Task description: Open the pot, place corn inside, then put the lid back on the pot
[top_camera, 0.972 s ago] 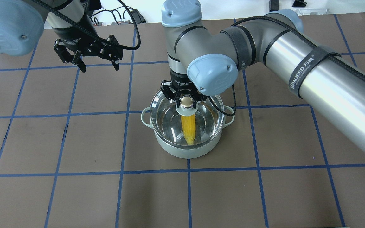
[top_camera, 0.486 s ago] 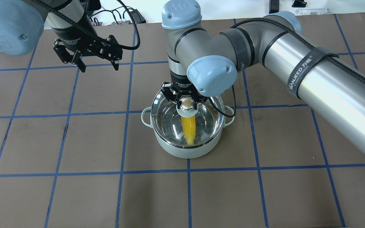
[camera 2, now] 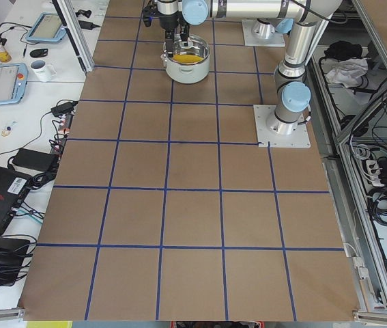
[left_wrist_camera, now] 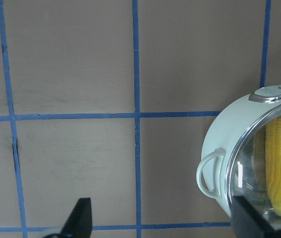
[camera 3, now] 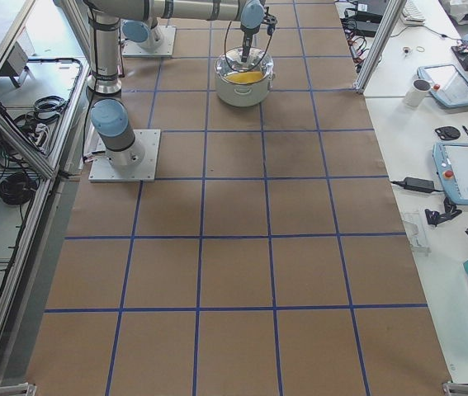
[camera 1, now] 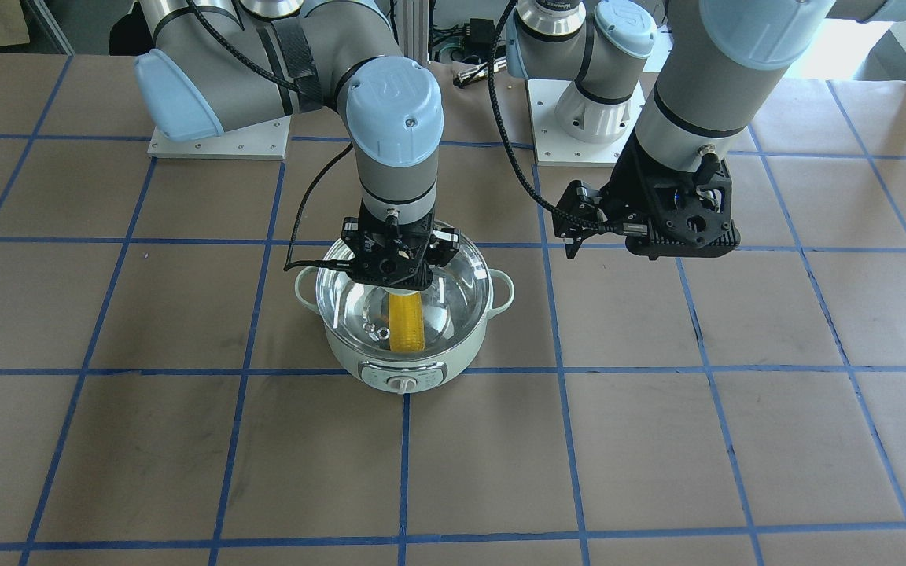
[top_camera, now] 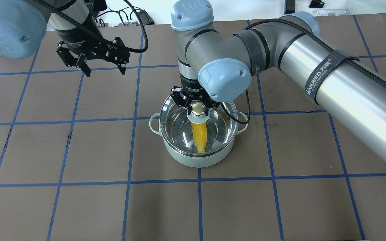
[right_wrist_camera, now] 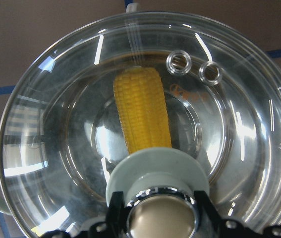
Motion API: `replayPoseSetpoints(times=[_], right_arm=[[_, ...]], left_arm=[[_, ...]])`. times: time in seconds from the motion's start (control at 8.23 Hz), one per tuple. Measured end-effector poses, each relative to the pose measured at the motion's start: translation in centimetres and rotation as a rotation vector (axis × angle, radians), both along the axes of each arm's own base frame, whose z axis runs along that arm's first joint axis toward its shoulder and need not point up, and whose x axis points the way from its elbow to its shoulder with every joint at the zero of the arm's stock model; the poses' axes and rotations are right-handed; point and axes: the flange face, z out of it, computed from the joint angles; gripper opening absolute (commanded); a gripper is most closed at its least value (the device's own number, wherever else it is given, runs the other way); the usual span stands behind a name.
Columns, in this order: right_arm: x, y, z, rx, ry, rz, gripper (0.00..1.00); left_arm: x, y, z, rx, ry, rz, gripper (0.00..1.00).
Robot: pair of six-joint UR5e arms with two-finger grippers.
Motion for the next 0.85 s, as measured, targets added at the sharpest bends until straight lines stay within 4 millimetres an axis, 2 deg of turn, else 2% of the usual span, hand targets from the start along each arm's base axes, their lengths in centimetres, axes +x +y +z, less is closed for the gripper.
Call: replayPoseSetpoints(times=[0.85], right_arm=[[0.03, 0.02, -0.18, 0.007, 0.003, -0.019, 0.34]], left_arm=[[0.00, 0.01, -0.05, 0.001, 0.000, 0.000, 1.00]])
